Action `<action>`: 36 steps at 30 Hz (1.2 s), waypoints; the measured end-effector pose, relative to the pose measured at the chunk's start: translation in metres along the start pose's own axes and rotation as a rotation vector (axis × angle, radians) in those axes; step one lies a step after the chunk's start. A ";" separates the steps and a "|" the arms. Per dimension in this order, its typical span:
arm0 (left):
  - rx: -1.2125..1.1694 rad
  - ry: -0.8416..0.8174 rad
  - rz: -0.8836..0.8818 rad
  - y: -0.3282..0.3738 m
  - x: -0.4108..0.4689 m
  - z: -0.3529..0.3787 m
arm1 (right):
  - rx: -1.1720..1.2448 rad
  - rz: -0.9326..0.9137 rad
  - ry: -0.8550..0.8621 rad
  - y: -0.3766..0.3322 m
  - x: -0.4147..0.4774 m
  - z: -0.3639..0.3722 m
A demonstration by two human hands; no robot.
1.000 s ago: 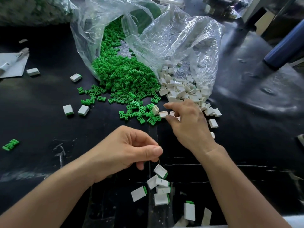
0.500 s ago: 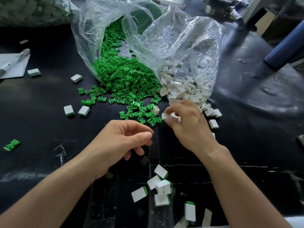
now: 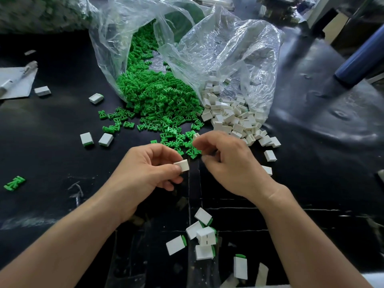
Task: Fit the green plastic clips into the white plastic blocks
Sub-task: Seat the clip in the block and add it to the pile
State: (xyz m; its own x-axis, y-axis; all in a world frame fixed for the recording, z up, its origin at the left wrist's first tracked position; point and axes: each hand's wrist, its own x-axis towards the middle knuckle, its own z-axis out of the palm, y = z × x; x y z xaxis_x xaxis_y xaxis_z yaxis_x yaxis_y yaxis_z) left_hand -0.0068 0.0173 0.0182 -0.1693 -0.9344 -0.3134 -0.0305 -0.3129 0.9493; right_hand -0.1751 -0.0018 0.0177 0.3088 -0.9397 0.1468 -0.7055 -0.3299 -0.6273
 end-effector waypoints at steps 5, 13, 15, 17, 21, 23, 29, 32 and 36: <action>-0.011 -0.024 -0.002 0.000 -0.001 0.001 | -0.167 0.085 0.030 0.007 0.001 0.004; -0.034 -0.046 -0.009 0.000 -0.001 0.002 | -0.271 0.069 -0.025 0.011 0.003 0.011; -0.038 -0.045 -0.009 0.000 -0.001 0.002 | -0.265 0.059 -0.007 0.011 0.002 0.010; -0.040 -0.041 -0.009 0.001 -0.001 0.001 | -0.184 0.081 0.030 0.011 0.002 0.007; -0.034 -0.019 -0.009 0.001 -0.001 0.001 | 0.137 0.150 0.031 0.007 0.001 0.000; -0.037 -0.010 -0.010 0.001 -0.001 0.001 | 0.265 0.146 -0.008 0.003 0.000 -0.001; -0.050 -0.002 -0.013 0.001 -0.001 0.001 | 0.373 0.093 -0.080 -0.007 -0.002 0.000; -0.053 0.000 -0.009 0.001 -0.001 0.001 | 0.366 0.084 -0.087 -0.007 -0.001 0.000; -0.054 0.001 -0.002 0.001 -0.001 0.001 | 0.352 0.070 -0.102 -0.006 -0.001 0.000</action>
State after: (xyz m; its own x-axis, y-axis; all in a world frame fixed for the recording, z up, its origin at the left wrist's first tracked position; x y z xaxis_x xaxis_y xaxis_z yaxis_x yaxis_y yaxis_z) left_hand -0.0073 0.0177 0.0196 -0.1688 -0.9337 -0.3158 0.0226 -0.3240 0.9458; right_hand -0.1707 0.0015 0.0212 0.3423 -0.9392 0.0285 -0.4698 -0.1974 -0.8604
